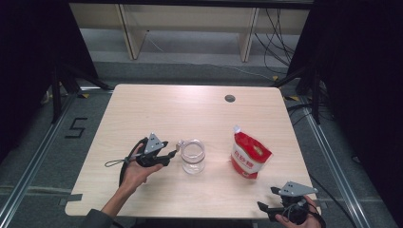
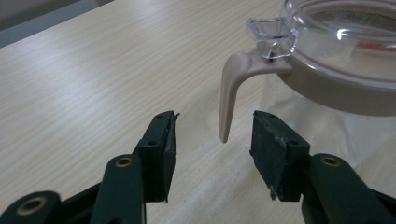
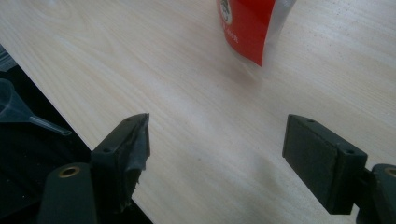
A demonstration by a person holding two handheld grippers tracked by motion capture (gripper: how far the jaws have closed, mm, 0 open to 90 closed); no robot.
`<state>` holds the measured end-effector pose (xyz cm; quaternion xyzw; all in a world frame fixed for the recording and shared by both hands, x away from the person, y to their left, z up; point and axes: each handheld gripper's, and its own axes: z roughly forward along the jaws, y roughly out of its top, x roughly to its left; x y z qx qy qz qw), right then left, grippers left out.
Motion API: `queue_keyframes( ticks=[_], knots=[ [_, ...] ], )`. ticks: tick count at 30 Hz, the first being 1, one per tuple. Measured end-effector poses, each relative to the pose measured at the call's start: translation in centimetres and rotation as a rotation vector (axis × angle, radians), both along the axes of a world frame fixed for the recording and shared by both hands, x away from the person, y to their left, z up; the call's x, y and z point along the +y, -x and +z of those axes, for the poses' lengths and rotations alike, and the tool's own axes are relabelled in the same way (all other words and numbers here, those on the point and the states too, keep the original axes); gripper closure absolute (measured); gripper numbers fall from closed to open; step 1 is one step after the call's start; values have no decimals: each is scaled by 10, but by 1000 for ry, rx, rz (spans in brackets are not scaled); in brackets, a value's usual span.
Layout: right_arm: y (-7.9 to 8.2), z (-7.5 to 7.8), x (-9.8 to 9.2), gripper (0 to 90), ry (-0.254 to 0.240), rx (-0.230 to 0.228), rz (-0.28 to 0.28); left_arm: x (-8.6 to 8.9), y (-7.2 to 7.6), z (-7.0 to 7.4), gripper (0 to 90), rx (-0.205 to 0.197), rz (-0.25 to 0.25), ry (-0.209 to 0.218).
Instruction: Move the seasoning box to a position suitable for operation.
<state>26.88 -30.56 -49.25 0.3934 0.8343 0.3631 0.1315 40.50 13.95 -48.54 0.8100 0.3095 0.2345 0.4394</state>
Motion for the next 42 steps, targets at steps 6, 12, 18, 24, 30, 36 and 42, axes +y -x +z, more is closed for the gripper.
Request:
queue_keyframes(
  ticks=[6,12,18,24,30,36,42],
  knots=[
    [-1,0,0,243,3,3,8,-8,-8,-1,593,-25,-30,-56],
    [-1,0,0,243,3,-1,13,-16,-15,1,649,-38,-35,-54],
    [1,0,1,243,-6,27,-9,-26,-19,-6,729,-33,-59,-57],
    [-2,-1,0,243,11,-6,16,-23,-19,-5,816,-30,-61,-82],
    [-2,-1,0,243,13,0,20,-18,-13,-4,808,-18,-61,-79],
    [-2,-1,0,243,14,-2,19,-12,-2,-2,794,1,-66,-64],
    [-2,-1,1,243,16,-13,26,-7,8,-2,780,14,-73,-36]
  ],
)
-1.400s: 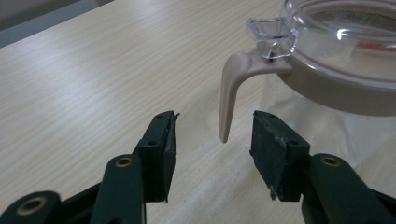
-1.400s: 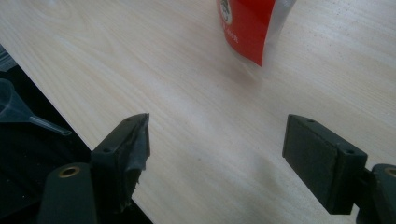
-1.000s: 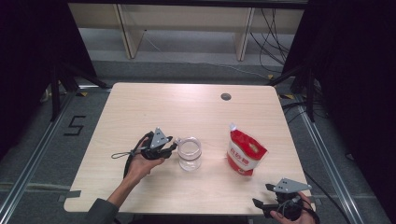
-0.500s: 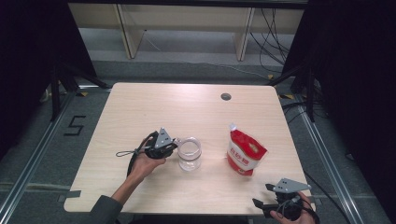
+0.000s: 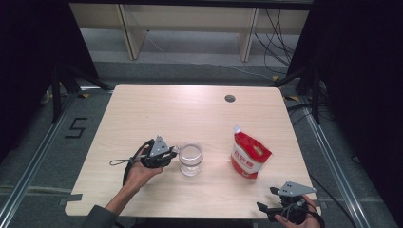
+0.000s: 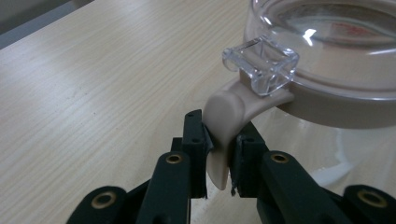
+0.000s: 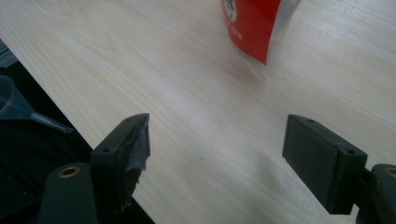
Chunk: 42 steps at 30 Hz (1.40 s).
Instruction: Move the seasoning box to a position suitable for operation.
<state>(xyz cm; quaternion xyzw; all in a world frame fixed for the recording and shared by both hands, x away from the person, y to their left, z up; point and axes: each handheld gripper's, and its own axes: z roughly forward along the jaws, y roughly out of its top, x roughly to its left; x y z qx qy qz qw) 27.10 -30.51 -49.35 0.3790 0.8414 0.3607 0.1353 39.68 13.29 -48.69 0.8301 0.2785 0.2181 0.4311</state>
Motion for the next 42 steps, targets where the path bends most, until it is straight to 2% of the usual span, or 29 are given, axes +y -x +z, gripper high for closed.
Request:
queue_keyframes(
  ticks=[1,3,4,5,8,10,11,12,15,18,19,22,25,30,31,33,34,36,40,42],
  knots=[
    [2,0,1,243,-12,20,-15,2,2,0,779,4,-3,-9],
    [2,0,1,243,-14,24,-17,2,4,0,777,3,3,2],
    [1,0,1,244,-11,19,-16,4,5,0,774,-4,-5,-11],
    [2,0,1,243,-12,21,-15,6,8,1,770,9,-5,-9],
    [0,0,0,244,3,2,-4,8,12,-1,765,24,-5,21],
    [2,0,1,243,-9,21,-15,9,15,-2,762,32,-4,32],
    [2,0,2,243,-10,23,-15,11,16,-1,761,28,-9,16],
    [2,0,2,243,-11,24,-16,11,17,-1,759,39,-7,23],
    [2,0,1,243,-11,22,-16,12,21,-2,755,42,-4,42],
    [0,0,0,244,1,4,-4,13,22,-2,753,42,-11,34],
    [0,0,1,244,-6,11,-1,14,23,-1,753,35,-20,19],
    [0,0,1,244,-6,12,0,12,26,-4,752,43,1,62],
    [0,0,0,244,-5,8,3,13,27,-3,752,36,-4,46],
    [0,0,1,244,-8,18,-6,14,29,-4,752,38,-2,54],
    [0,1,1,244,-4,22,1,15,29,-3,752,32,-15,38],
    [-1,0,1,244,-2,10,8,14,30,-3,752,28,-15,49],
    [1,0,2,244,-9,28,-7,14,30,-4,752,37,-13,55],
    [-1,0,1,244,-4,16,8,14,29,-5,752,43,-19,70],
    [-1,0,1,244,-7,25,2,12,32,-4,751,51,-36,61],
    [-1,0,0,244,-8,25,3,11,33,-5,751,48,-40,75]
  ],
)
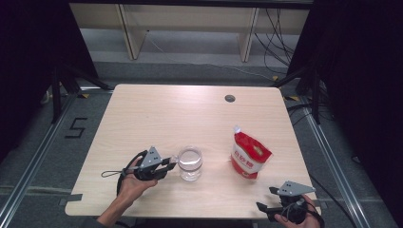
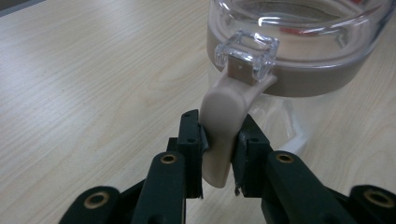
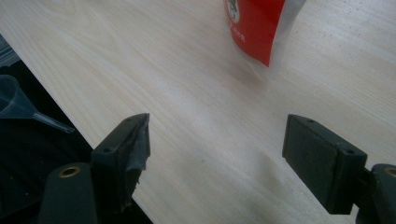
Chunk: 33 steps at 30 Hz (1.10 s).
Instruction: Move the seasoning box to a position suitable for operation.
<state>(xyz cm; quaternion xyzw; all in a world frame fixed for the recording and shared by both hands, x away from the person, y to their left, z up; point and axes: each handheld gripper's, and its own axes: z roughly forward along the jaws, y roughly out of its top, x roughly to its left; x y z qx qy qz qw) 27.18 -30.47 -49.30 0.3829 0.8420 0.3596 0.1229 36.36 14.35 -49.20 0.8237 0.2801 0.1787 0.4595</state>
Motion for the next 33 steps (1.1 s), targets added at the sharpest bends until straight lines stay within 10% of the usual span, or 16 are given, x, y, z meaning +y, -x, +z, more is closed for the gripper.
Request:
queue_keyframes(
  ticks=[33],
  knots=[
    [1,-1,0,245,4,-4,3,-27,35,0,750,16,-119,14]
  ],
)
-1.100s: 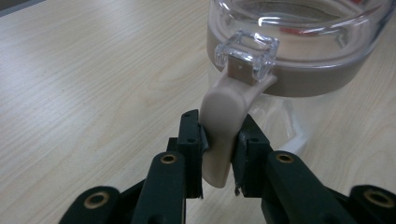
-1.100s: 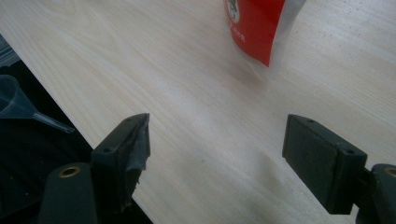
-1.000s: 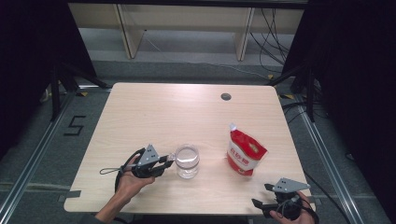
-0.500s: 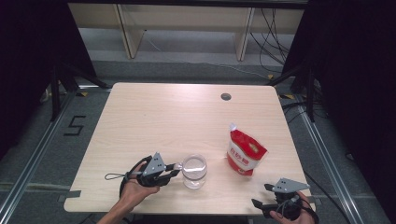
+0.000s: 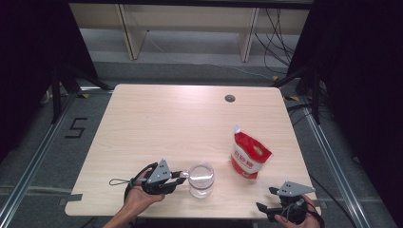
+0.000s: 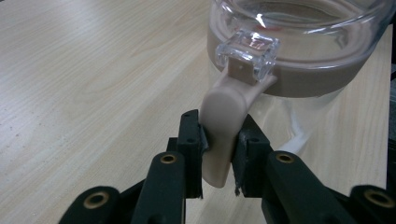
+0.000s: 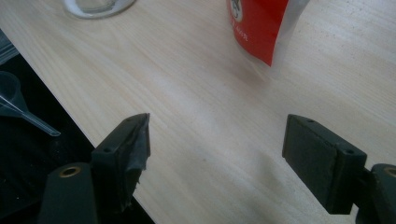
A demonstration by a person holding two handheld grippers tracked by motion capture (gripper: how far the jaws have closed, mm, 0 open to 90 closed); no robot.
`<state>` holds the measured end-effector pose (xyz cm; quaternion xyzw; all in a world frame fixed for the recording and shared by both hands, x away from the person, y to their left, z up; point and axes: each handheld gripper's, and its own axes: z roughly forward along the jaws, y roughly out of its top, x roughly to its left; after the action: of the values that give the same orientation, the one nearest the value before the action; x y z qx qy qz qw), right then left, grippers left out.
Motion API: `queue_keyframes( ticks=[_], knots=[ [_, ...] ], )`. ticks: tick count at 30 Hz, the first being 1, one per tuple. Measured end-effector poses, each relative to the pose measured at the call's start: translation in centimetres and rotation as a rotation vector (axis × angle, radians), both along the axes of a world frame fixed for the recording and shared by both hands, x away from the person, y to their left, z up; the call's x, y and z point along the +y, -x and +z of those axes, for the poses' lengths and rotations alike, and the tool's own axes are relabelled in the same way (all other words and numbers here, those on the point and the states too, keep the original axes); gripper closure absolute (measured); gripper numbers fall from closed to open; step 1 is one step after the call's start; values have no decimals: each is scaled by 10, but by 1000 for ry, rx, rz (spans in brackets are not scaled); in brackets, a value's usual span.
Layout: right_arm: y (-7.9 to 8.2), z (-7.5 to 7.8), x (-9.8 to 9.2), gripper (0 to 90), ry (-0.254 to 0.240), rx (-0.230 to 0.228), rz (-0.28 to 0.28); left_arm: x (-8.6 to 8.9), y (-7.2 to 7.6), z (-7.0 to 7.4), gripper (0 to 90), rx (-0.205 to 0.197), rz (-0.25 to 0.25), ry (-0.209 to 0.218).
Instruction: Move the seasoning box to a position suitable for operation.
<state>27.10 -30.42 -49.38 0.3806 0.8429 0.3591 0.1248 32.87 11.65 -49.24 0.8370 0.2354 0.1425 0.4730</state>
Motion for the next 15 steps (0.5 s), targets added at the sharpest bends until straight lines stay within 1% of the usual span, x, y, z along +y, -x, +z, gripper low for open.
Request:
queue_keyframes(
  ticks=[2,4,5,7,8,10,11,12,13,14,15],
  knots=[
    [0,0,-1,245,1,0,7,0,1,0,750,5,1,-1],
    [0,0,0,245,0,0,-1,-1,3,1,750,14,-9,-4],
    [0,0,1,245,1,1,1,-1,3,1,749,9,-10,-10],
    [1,0,1,245,-2,2,2,-1,4,0,749,10,-17,-6],
    [0,0,1,245,-1,-1,6,-2,4,0,750,16,-23,-1],
    [0,0,1,245,-1,0,6,-2,5,1,748,10,-9,-9],
    [0,0,1,246,-1,0,6,-2,5,1,747,10,-9,-9],
    [1,0,2,245,-5,11,-2,-2,5,1,743,9,-15,-5],
    [1,0,2,245,-5,11,-2,-2,5,1,733,9,-15,-5],
    [1,0,1,245,-5,11,-6,-3,7,-1,699,27,-15,8],
    [1,0,1,245,-1,6,-1,-3,8,-1,661,28,-25,3]
  ],
)
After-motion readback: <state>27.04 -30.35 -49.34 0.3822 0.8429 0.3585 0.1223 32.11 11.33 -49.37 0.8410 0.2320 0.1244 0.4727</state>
